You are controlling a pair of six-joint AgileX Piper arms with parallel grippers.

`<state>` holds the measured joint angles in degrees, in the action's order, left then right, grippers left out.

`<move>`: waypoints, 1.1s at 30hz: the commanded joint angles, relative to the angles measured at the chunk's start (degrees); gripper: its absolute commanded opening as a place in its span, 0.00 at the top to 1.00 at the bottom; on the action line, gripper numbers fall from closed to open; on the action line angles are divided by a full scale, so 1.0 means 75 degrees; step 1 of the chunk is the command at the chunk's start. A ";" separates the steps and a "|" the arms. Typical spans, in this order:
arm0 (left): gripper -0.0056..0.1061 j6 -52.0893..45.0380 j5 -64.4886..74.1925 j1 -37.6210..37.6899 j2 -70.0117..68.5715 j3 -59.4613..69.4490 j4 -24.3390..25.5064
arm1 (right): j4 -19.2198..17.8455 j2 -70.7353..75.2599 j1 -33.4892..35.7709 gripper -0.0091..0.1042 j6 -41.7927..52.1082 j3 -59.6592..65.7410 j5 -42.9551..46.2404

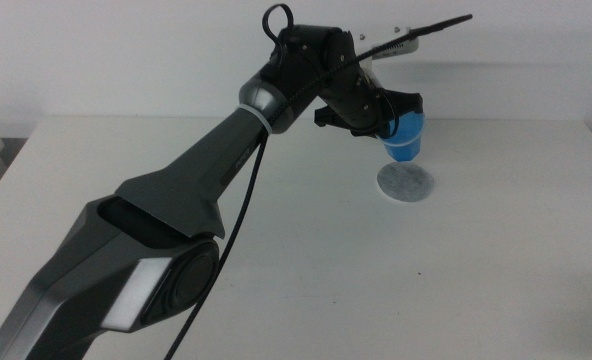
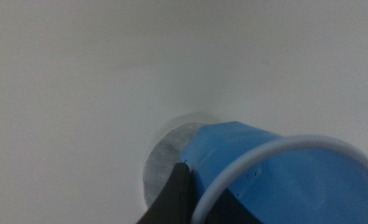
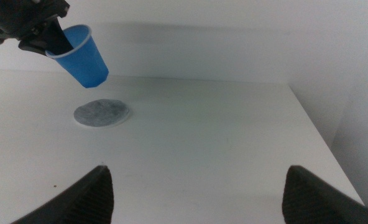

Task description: Place an empty cup on a cup mat.

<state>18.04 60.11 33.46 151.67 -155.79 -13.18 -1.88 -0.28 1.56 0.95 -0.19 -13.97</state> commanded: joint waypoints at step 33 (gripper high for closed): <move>0.89 -0.0031 0.0235 0.0187 0.0524 -0.0034 -0.0100 | -0.0045 0.0037 -0.0051 0.10 0.0031 0.0025 0.0038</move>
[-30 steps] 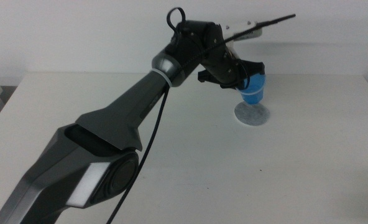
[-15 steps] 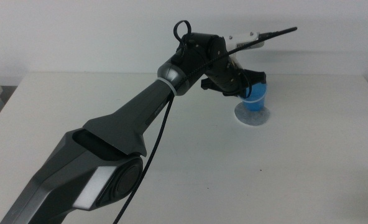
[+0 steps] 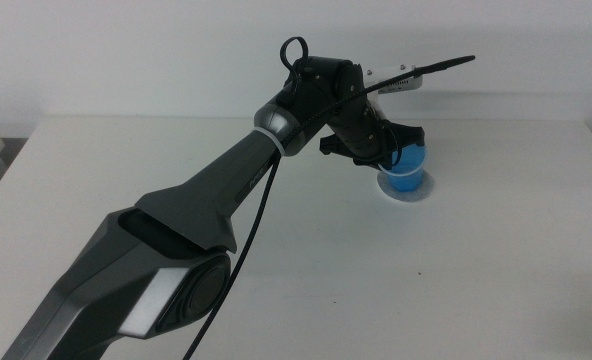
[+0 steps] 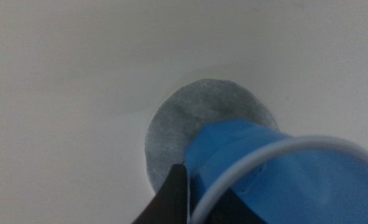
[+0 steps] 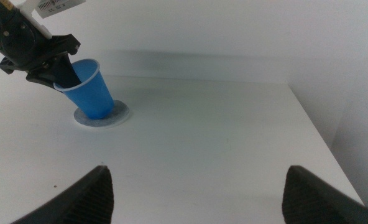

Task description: Place an empty cup on a cup mat.

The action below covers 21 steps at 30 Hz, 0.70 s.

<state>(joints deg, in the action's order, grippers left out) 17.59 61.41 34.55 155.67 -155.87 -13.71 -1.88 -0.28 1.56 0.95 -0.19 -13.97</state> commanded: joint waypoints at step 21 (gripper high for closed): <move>0.23 -0.0361 -0.0211 0.0041 -0.0073 -0.0108 -0.0035 | -0.0045 0.0037 -0.0051 0.10 0.0031 0.0025 0.0038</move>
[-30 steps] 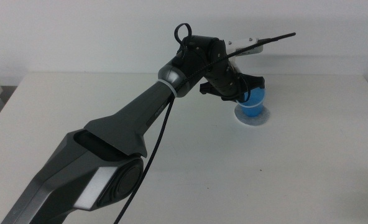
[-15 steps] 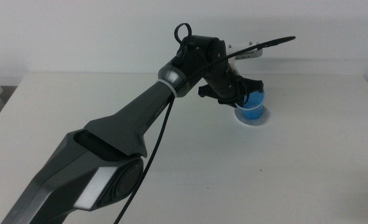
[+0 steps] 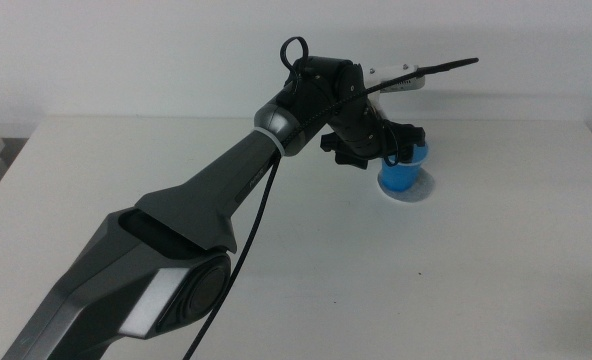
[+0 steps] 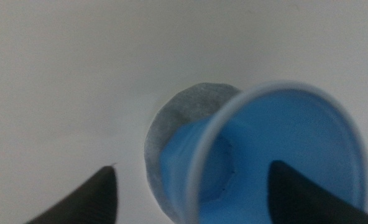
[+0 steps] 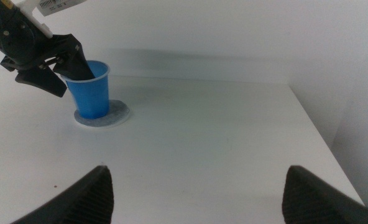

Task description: Place an empty cup on a cup mat.

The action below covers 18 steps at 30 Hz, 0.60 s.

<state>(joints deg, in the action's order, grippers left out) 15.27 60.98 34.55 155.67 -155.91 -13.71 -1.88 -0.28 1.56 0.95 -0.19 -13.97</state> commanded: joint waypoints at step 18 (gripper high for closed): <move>0.11 -0.1524 0.1007 -0.0237 -0.1611 -0.0111 -0.0023 | -0.0045 0.0037 -0.0051 0.10 0.0031 0.0025 0.0038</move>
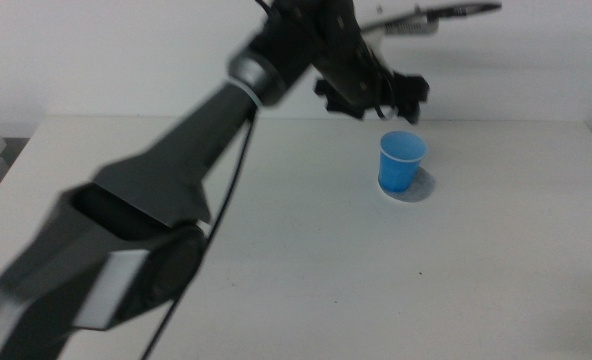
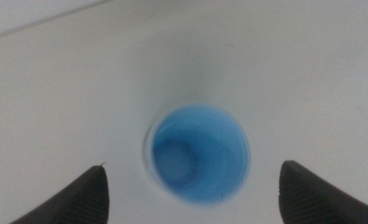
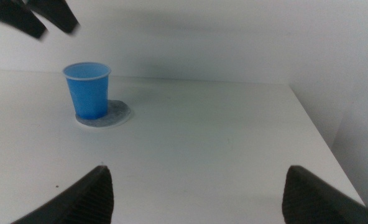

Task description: Place an empty cup on a cup mat.

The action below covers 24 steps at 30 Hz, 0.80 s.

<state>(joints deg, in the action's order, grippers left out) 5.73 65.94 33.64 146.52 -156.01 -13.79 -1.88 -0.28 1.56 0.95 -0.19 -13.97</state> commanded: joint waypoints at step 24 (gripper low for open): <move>0.11 -0.1256 0.0536 -0.0925 -0.7328 0.7553 0.1296 | -0.0045 0.0037 -0.0051 0.10 0.0031 0.0025 0.0038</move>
<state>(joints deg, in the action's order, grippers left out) -4.91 69.93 27.41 96.07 -103.79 -8.17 -1.88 -0.28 1.56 0.95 -0.19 -13.97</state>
